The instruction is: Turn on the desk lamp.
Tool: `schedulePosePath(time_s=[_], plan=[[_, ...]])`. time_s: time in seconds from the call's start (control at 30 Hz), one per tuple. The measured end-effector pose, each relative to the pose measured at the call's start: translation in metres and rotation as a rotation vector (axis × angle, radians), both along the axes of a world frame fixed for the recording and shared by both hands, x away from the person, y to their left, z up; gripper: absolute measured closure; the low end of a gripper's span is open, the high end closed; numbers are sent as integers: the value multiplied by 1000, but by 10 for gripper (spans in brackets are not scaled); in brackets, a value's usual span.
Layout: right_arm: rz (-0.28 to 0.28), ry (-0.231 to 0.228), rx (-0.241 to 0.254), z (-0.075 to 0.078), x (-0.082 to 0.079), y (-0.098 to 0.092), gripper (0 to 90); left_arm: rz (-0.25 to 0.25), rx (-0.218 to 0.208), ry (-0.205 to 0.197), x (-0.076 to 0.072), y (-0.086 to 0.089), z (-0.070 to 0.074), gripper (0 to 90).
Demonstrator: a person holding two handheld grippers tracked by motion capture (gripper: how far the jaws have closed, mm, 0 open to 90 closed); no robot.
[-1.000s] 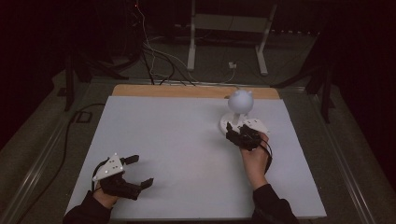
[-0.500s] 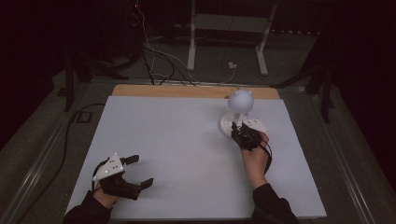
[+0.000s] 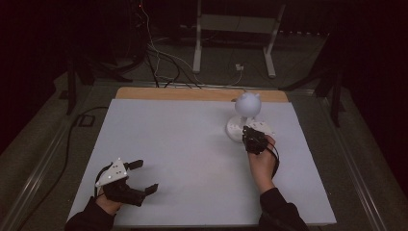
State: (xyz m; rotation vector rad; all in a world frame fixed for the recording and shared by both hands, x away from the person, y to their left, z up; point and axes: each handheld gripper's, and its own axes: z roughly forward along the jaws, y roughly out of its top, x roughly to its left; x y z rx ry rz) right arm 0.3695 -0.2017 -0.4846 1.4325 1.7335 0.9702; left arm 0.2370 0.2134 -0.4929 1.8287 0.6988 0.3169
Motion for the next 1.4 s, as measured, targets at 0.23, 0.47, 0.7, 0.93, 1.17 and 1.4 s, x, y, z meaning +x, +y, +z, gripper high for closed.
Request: schedulePosePath(time_s=[0.23, 0.47, 0.7, 0.93, 1.17, 1.4], plan=[[-3, 39, 7, -3, 6, 2, 900, 0, 0, 0, 0, 0, 0, 2], [1, 68, -2, -8, 11, 3, 900, -1, 2, 3, 0, 0, 0, 2], [3, 97, -10, -16, 15, 4, 900, -2, 3, 4, 0, 0, -1, 2], [1, 109, -17, -22, 17, 4, 900, -5, 3, 4, 0, 0, 0, 2], [16, 102, -34, -25, 17, 6, 900, -8, 0, 3, 0, 0, 0, 2], [13, 98, -41, -26, 18, 6, 900, -8, 1, 6, 0, 0, -1, 2]])
